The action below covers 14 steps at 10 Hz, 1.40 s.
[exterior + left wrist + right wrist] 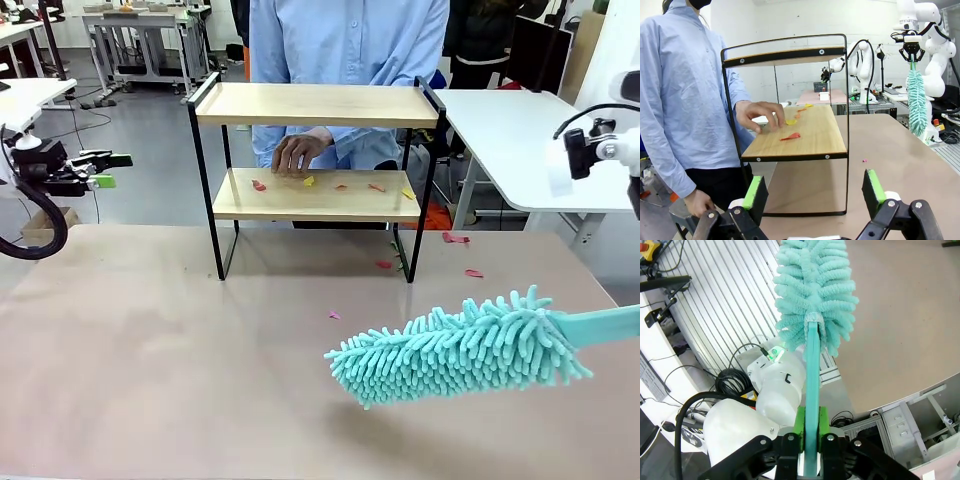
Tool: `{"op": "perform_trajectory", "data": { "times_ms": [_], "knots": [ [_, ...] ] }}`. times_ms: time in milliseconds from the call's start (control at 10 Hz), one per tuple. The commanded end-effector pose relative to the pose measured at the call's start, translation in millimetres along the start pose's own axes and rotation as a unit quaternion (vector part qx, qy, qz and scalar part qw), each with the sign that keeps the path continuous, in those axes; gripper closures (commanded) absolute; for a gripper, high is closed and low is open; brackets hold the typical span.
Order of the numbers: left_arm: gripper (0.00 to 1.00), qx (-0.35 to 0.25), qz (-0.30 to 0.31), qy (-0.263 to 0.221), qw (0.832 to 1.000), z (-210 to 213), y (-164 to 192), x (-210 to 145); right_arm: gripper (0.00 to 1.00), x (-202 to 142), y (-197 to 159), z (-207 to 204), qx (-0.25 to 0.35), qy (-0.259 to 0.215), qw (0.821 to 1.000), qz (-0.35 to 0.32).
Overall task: Clean the shelf.
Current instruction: Clean the specific section of the Shelf indicated by the human with the Duster.
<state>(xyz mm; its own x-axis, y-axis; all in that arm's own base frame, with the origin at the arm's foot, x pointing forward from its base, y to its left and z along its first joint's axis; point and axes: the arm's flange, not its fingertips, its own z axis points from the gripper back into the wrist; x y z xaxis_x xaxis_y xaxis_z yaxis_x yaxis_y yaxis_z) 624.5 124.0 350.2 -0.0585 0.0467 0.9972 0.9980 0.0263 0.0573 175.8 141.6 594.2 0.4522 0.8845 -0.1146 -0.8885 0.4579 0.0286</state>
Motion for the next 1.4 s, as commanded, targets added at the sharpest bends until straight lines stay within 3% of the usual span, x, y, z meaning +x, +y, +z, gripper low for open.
{"op": "perform_trajectory", "data": {
  "times_ms": [0, 1300],
  "knots": [
    [0.00, -0.004, -0.008, 0.005, 1.000, -0.1, -1.8, 2.7, 0.87, -1.1, 0.3, 0.7, 0.004, -0.002, 1.000, -0.007],
    [0.00, -0.004, -0.008, 0.005, 1.000, -0.1, -1.8, 2.7, 0.87, -1.1, 0.3, 0.7, 0.004, -0.002, 1.000, -0.007]
  ]
}}
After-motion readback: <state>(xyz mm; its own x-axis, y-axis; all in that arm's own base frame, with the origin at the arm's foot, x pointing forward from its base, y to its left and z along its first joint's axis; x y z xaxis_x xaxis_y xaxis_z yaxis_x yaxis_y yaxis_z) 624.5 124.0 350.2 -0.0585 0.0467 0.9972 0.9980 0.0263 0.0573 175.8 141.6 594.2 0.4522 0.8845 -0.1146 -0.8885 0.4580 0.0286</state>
